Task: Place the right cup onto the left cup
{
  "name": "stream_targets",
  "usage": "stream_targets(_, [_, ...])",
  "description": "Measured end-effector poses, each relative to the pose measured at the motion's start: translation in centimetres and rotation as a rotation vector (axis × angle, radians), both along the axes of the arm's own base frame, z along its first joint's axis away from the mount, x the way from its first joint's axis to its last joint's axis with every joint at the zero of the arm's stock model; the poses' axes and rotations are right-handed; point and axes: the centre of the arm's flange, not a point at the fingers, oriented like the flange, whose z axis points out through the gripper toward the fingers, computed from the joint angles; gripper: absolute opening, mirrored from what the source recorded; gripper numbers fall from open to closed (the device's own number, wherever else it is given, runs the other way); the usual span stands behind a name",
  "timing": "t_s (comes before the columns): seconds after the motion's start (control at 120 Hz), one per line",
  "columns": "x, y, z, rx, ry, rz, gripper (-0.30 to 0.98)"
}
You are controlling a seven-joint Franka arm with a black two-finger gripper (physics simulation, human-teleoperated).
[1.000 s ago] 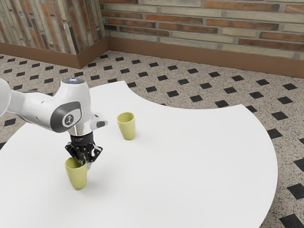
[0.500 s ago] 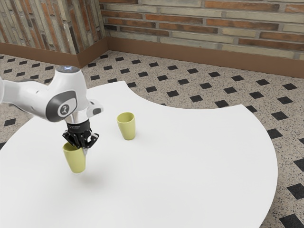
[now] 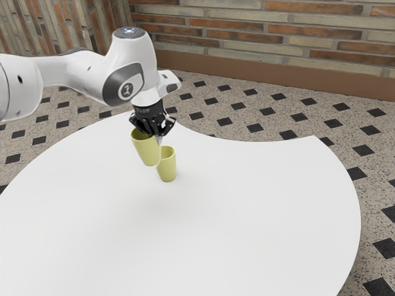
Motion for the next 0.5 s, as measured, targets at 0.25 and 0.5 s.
stream_targets(0.25, [3.6,0.1,-0.2,0.011,0.037,0.018,-0.1])
stream_targets(0.5, [6.5,1.1,-1.9,0.021,0.059,0.013,-0.1])
